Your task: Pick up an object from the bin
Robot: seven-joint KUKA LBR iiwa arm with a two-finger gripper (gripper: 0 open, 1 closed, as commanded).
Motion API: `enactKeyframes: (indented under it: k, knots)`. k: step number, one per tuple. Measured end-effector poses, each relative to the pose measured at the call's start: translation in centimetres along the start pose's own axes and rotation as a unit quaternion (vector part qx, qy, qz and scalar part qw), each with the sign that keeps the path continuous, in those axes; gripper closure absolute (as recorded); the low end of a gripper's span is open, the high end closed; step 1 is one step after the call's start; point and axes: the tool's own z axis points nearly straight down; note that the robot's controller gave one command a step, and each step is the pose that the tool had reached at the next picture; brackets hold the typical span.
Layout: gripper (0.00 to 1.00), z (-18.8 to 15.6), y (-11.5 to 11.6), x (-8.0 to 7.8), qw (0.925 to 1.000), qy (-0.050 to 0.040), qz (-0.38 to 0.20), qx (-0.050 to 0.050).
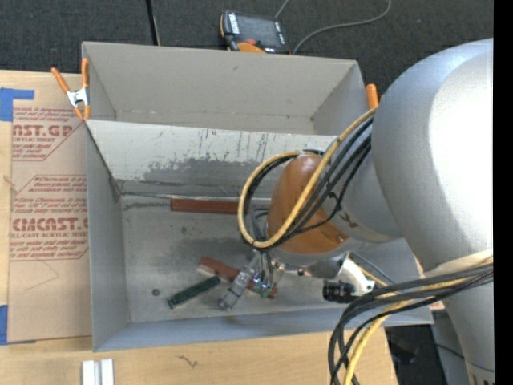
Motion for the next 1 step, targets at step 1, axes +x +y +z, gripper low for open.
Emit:
enactKeyframes:
  k: [1]
  knots:
    - [1.00, -0.09, 0.04, -0.02, 1.0000, -0.0002, 0.000, -0.001]
